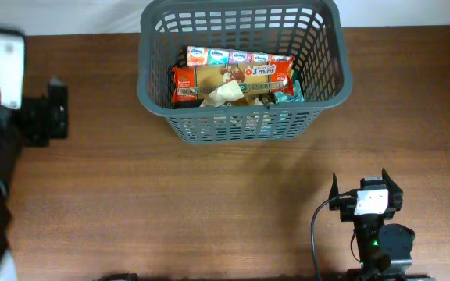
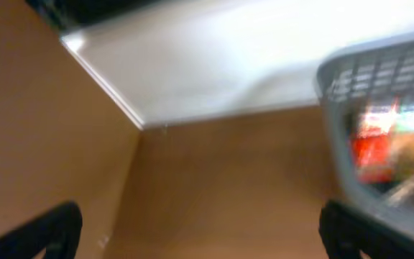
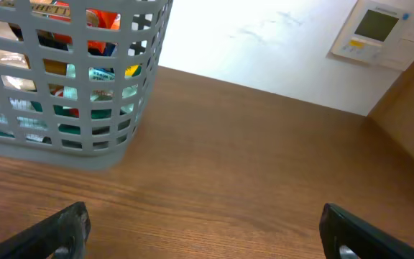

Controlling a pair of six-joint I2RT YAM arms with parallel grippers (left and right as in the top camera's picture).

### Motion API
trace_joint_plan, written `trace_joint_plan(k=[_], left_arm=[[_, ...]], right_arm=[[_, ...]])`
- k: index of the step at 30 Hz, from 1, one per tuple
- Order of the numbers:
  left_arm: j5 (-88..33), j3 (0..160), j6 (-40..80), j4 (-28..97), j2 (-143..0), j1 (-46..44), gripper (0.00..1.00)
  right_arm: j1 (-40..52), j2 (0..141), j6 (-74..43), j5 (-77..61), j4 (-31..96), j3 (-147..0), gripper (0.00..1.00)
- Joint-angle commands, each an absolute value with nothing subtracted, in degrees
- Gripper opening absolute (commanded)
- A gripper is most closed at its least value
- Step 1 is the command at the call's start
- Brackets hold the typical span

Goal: Pack container

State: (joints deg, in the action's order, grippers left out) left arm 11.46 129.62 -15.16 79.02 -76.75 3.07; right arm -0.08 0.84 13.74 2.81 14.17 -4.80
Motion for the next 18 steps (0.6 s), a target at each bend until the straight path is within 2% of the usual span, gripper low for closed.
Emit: trace_joint_plan(k=[1,3,10,14,18], left_arm=[[4.64,105.97,5.08,66.89,-66.30,2.96,0.99],[3.77,93.36,9.34,57.04,-60.01,2.96,0.99],[7.46,56.99,9.41,29.21,-39.77,2.59,0.99],[7.99,36.67,9.41,18.46,-26.37,2.59,0.99],[7.57,23.73,9.45,15.31,-16.73,2.59,0.99]], right_arm=[[-0.49,0.21,13.50,3.68,14.09,-4.29,0.99],[-0.49,0.21,13.50,3.68,14.09,-4.29,0.99],[-0.49,0.21,13.47,3.68,14.06,-4.29,0.99],[-0.49,0.21,13.50,3.68,14.09,-4.29,0.99],[-0.49,0.21,13.50,3.68,14.09,-4.29,0.99]])
